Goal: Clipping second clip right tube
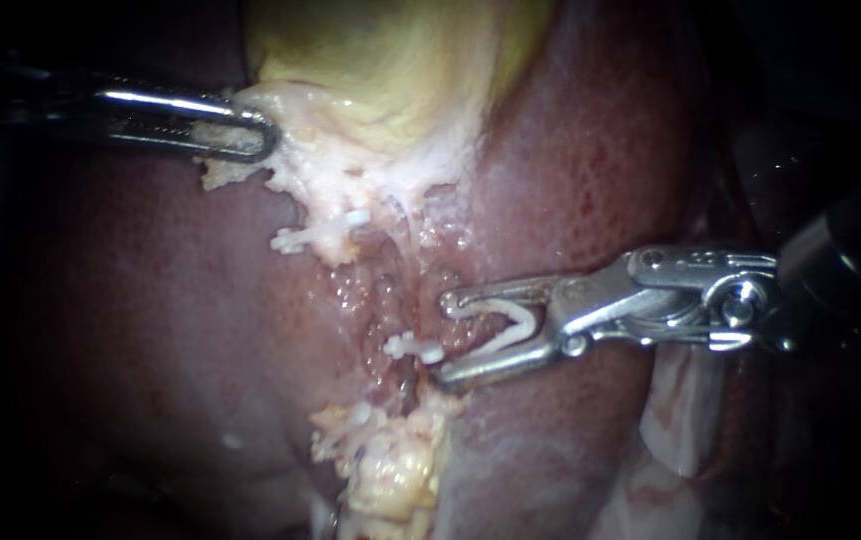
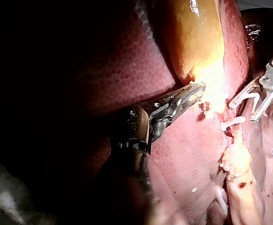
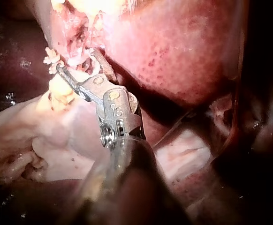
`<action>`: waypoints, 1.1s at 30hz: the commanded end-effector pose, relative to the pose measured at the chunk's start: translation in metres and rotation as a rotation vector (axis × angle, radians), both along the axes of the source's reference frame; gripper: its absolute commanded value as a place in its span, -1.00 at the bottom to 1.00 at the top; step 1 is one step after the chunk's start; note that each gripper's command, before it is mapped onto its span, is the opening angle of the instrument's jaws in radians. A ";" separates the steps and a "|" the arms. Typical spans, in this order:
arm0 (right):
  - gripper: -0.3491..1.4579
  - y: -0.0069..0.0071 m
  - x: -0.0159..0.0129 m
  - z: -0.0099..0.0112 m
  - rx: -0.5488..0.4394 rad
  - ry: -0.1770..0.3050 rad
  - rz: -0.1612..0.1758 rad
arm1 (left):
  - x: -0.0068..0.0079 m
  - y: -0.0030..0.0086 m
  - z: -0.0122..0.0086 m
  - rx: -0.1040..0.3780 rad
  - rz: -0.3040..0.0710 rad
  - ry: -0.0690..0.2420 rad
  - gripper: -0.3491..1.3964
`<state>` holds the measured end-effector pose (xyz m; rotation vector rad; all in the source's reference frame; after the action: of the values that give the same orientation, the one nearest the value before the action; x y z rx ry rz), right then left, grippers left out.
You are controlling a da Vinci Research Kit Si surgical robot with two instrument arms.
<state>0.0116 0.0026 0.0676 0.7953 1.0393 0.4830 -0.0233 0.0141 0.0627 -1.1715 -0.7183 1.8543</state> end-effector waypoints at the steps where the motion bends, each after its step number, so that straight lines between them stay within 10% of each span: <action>1: -0.11 -0.0001 0.0003 0.0004 0.011 -0.006 0.003 | -0.0001 0.0000 0.0000 0.000 0.000 0.000 -1.00; 19: -0.10 -0.0010 0.0043 0.0027 0.128 0.012 0.091 | -0.0003 0.0000 0.0000 0.000 -0.001 0.001 -1.00; 33: -0.09 -0.0020 0.0058 0.0025 0.180 0.065 0.098 | -0.0004 0.0000 -0.0001 0.000 -0.002 0.001 -1.00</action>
<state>0.0175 0.0004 0.0700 0.9320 1.1125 0.6436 -0.0237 0.0141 0.0626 -1.1705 -0.7160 1.8532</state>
